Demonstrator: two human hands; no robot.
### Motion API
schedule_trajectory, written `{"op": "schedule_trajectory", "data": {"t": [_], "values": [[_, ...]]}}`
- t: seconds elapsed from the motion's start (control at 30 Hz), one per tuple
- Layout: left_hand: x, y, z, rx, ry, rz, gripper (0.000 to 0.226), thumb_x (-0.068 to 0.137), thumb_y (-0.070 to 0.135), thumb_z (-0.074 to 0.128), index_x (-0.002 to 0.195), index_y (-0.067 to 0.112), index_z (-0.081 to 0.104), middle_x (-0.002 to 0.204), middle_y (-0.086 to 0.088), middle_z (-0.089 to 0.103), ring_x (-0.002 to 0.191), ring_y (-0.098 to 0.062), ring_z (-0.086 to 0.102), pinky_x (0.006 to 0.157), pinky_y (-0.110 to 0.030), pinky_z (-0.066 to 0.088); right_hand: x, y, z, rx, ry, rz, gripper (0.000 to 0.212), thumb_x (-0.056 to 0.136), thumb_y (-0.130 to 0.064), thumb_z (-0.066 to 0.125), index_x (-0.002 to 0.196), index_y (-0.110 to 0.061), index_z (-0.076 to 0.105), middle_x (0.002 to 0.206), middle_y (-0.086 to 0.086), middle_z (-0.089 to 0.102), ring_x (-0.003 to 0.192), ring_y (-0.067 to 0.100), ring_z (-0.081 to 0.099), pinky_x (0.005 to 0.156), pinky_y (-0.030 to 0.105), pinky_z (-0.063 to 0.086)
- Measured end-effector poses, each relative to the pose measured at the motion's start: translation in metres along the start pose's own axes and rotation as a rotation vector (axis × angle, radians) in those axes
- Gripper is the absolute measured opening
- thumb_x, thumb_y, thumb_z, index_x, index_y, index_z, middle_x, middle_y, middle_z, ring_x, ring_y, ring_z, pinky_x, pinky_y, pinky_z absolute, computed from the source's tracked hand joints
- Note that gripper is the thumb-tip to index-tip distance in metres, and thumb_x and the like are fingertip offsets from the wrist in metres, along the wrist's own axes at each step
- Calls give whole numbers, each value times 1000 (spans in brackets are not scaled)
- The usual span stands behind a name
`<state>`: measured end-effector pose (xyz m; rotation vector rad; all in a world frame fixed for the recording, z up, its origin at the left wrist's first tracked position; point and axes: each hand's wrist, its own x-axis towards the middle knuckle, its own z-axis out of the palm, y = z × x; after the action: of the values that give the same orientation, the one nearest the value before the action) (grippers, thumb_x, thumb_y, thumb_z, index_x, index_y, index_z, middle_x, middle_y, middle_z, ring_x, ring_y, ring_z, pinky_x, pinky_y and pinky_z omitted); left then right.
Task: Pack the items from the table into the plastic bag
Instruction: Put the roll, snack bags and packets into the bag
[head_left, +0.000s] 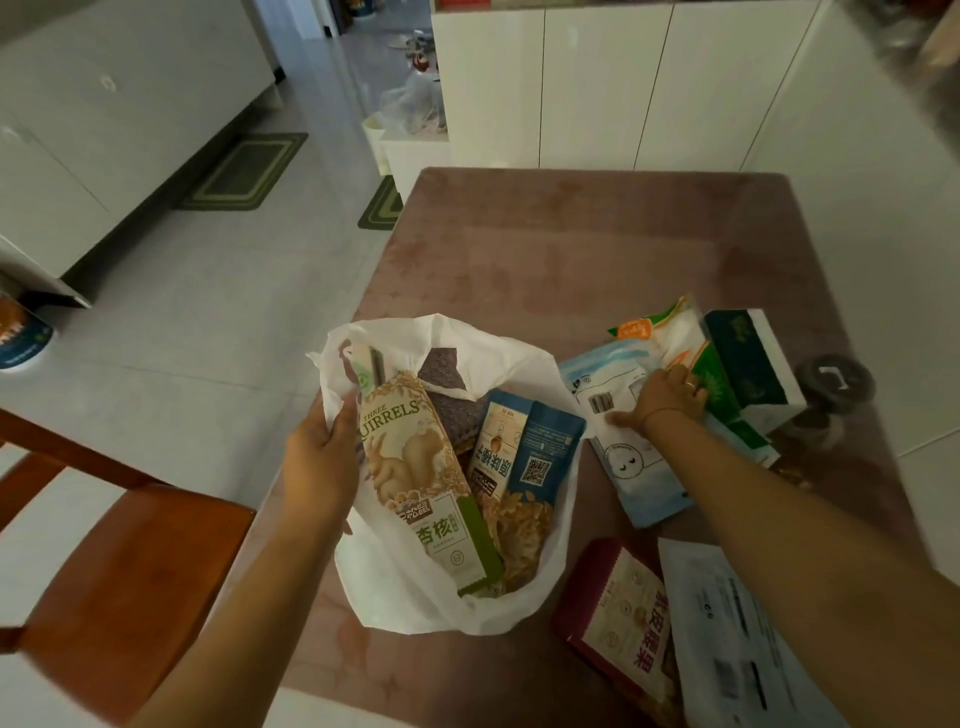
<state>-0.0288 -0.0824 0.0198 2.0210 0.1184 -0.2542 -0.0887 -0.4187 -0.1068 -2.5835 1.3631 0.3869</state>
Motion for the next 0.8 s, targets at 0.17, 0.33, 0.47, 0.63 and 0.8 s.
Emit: {"op": "schedule_trajectory", "data": {"t": [0.17,0.33,0.47,0.63,0.8], "values": [[-2,2,-1,-6,11,5,37,98,43,38,111,19,62,92,-2,71,82,-26,70,76,-54,57,-7,2,-1,331,-72,108,82,66,-31,83,132,-9,38,133,17,51,122,36,49,99,45,42],[-2,0,-5,-45,15,10,31,99,40,38,101,22,62,85,4,69,75,-18,69,72,-40,57,-29,17,-46,691,-33,90,53,78,-22,73,122,1,55,122,20,60,110,36,57,86,38,46],[-4,1,-11,-92,12,13,28,100,37,37,95,23,61,83,6,68,74,-14,67,67,-30,53,-66,17,-111,1102,265,-43,32,80,-22,70,106,-5,63,106,14,67,92,29,64,78,39,53],[-6,5,-17,-152,-11,11,32,99,37,38,82,27,63,86,-1,72,78,-21,70,70,-35,56,-134,-28,-144,1349,347,-271,18,80,-19,70,93,-9,64,88,7,67,76,13,64,63,26,57],[-8,7,-21,-150,-12,22,31,100,36,37,89,24,63,81,5,68,71,-13,66,59,-27,51,-170,-91,-88,1091,140,-361,30,78,-27,73,74,-3,55,67,0,51,68,21,54,66,40,53]]}}
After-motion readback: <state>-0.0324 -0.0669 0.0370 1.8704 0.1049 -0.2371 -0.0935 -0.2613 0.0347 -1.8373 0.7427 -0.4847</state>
